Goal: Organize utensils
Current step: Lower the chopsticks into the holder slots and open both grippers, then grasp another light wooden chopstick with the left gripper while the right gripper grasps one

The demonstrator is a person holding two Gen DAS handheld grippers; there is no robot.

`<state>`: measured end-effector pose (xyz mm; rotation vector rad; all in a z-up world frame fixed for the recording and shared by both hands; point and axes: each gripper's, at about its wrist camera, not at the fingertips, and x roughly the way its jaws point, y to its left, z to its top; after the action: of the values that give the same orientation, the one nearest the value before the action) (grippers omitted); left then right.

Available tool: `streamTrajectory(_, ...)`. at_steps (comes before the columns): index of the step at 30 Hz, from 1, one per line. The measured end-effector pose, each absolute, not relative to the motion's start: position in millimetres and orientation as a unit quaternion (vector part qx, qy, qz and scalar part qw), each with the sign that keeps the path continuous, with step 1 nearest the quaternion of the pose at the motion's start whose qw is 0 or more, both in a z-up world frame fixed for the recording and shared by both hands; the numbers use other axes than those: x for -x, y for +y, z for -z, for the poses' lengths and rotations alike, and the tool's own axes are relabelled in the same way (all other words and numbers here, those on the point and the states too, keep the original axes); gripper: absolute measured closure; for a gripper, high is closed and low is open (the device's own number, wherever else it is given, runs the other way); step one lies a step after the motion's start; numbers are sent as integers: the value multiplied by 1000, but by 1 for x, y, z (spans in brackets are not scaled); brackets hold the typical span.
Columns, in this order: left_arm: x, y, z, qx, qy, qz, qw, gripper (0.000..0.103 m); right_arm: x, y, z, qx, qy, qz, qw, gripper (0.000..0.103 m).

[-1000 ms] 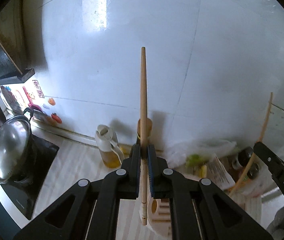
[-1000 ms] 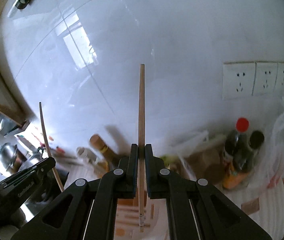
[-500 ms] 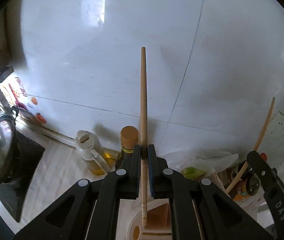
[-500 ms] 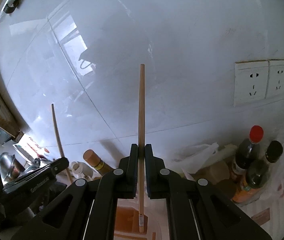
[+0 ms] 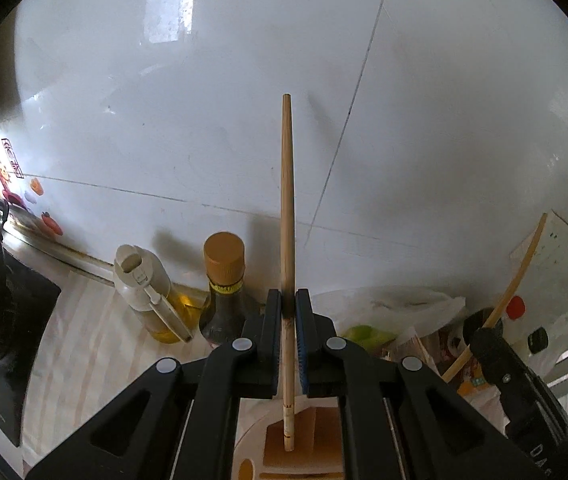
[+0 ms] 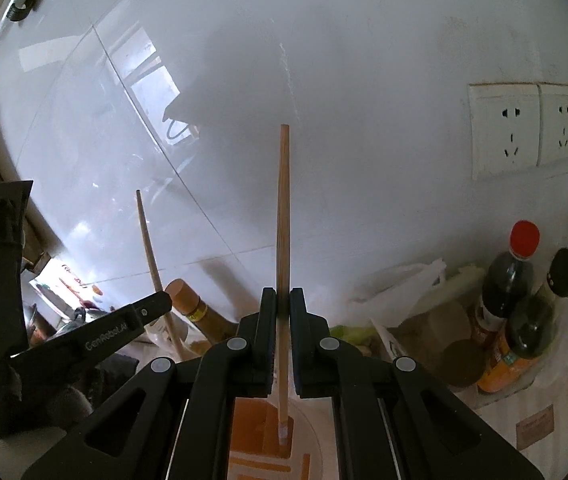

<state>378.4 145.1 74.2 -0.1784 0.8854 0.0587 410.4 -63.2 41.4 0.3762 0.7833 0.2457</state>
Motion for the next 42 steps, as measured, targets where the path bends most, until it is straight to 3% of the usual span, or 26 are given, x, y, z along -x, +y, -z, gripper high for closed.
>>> streamTrajectory(12,-356,144,-67,67,448,-5,892,98,-386,-69,-37,-186,391,-136,891,96)
streamTrajectory(18,-341,145,-76,64,446,1,893,92,-384,-63,-33,-184,421,-176,871,95)
streamTrajectory(19,-338,148,-79,63,443,-5,894,84,-384,-63,-33,-184,426,-181,867,95)
streamTrajectory(21,-332,155,-87,64,435,-18,898,53,-383,-64,-34,-186,430,-183,864,92)
streamTrajectory(22,-329,157,-90,64,431,-25,900,29,-383,-65,-35,-189,431,-186,862,86)
streamTrajectory(23,-324,161,-93,63,423,-35,903,22,-381,-67,-36,-193,431,-188,861,79)
streamTrajectory(25,-316,168,-101,59,410,-46,909,21,-377,-70,-42,-192,427,-189,863,74)
streamTrajectory(28,-304,176,-107,56,400,-56,913,1,-371,-75,-49,-192,423,-186,866,70)
streamTrajectory(30,-292,180,-110,50,389,-66,917,0,-366,-77,-54,-190,424,-179,867,62)
streamTrajectory(32,-280,182,-110,40,386,-83,918,0,-359,-82,-57,-189,423,-170,870,44)
streamTrajectory(35,-262,184,-105,39,388,-87,917,0,-344,-92,-61,-188,423,-155,873,29)
streamTrajectory(38,-245,180,-93,37,401,-81,912,0,-329,-101,-60,-181,427,-138,875,19)
streamTrajectory(42,-223,171,-69,24,430,-72,900,0,-300,-113,-45,-176,452,-109,868,19)
